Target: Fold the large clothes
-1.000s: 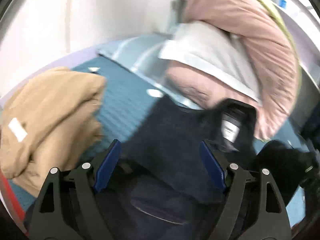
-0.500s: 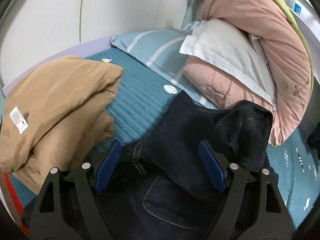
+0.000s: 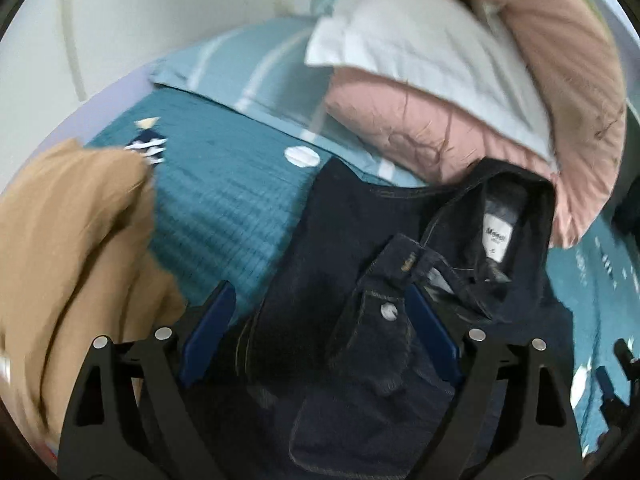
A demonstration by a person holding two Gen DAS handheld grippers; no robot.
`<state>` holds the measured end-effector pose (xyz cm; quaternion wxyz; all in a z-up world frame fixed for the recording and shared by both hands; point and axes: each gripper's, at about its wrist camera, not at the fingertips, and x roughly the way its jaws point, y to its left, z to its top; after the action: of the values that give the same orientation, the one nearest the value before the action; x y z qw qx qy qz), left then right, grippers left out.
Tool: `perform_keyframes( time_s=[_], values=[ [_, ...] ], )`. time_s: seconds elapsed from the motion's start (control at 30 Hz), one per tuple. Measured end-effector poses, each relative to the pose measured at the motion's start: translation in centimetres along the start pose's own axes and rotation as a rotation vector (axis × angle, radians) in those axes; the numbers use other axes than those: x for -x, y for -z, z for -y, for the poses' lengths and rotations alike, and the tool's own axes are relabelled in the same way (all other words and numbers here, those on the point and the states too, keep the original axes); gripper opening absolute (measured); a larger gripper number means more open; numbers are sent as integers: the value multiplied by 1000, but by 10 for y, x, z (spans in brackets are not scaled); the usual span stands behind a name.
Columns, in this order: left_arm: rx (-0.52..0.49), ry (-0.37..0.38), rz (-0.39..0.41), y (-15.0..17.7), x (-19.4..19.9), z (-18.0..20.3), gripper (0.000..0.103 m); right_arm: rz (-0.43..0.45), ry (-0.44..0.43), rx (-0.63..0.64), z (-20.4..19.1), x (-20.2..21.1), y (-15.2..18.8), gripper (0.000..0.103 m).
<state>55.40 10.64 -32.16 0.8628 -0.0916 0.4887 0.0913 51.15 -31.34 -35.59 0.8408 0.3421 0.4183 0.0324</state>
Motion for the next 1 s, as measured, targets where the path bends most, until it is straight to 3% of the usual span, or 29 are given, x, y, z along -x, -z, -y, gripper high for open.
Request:
perform_keyframes(
  time_s=[0.17,0.33,0.43,0.5,0.67,0.73,0.77,0.8,0.83,0.87,0.9,0.93,0.97,1.0],
  values=[
    [-71,-1,-104,-37,-48,4,87,-63,-39,-135,50,-15,-6,81],
    [-67,-11,-204,-49,-91,0,87,-155,-64,-75,56,-39,-18,81],
    [-44,37,-254,-53,-109,-3,87,-196,-125,-113,62,-56,-29,81],
    [-47,30,-268,-55,-118,-4,87,-246,-174,-102,58,-72,-35,81],
    [-45,30,-266,-56,-130,-1,90,-298,-154,-122,61,-102,-32,81],
    [-74,7,-270,-58,-134,5,91,-274,-203,-133,62,-103,-34,72],
    [-82,4,-264,-58,-135,8,91,-284,-222,-132,60,-106,-33,61],
    [-91,6,-259,-60,-134,11,90,-289,-205,-113,58,-108,-33,57],
    [-101,9,-251,-61,-133,14,86,-287,-193,-78,54,-107,-33,54],
    [-111,21,-242,-61,-132,17,64,-283,-192,-57,51,-106,-34,39],
    [-130,51,-240,-62,-130,23,57,-275,-193,-50,51,-104,-35,17],
    [-143,53,-234,-62,-128,26,39,-255,-202,-57,53,-98,-36,10],
    [-155,54,-233,-62,-125,28,24,-243,-215,-60,53,-95,-38,10],
    [-166,52,-228,-63,-121,29,18,-220,-222,-44,51,-87,-39,9]
  ],
)
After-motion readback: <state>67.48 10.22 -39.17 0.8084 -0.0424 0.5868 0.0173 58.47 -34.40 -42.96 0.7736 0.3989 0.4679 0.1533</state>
